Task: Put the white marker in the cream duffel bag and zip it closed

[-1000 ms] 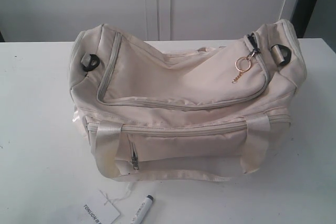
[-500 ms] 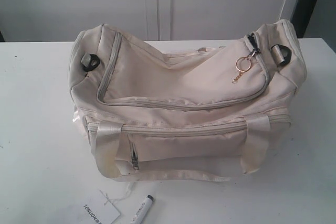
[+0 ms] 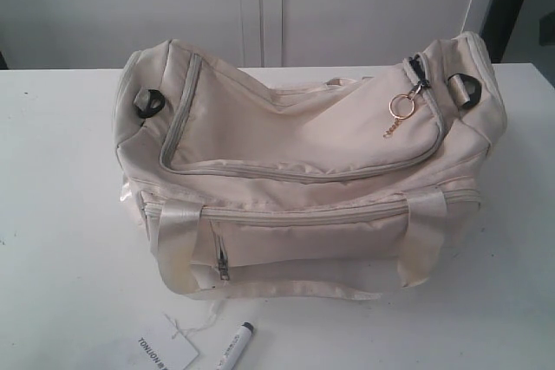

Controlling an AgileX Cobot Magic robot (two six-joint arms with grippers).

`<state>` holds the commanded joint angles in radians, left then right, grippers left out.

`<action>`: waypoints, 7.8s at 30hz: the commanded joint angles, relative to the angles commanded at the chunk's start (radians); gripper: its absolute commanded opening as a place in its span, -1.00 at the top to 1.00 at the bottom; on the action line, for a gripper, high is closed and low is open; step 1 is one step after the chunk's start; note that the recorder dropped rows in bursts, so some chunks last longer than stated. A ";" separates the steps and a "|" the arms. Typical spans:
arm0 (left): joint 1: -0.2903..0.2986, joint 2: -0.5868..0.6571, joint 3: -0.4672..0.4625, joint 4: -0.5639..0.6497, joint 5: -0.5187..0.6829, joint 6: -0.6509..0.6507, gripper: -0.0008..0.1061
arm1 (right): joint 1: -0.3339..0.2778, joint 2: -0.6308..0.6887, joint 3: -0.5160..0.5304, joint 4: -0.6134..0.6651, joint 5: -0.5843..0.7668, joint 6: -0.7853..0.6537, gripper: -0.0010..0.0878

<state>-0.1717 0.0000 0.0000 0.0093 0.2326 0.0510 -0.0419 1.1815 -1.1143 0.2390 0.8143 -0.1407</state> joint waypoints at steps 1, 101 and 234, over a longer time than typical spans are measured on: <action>0.000 0.000 0.000 0.000 0.000 0.000 0.99 | 0.000 0.020 -0.014 0.007 0.000 -0.016 0.98; 0.000 0.000 0.000 0.000 0.000 0.000 0.99 | 0.191 0.730 -0.550 -0.098 0.080 0.095 0.19; -0.002 0.816 -0.687 -0.900 0.344 0.689 0.99 | 0.170 0.663 -0.623 -0.048 0.186 0.093 0.98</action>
<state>-0.1736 0.8165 -0.6869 -0.8911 0.5766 0.7397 0.1285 1.8449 -1.7375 0.1905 1.0004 -0.0473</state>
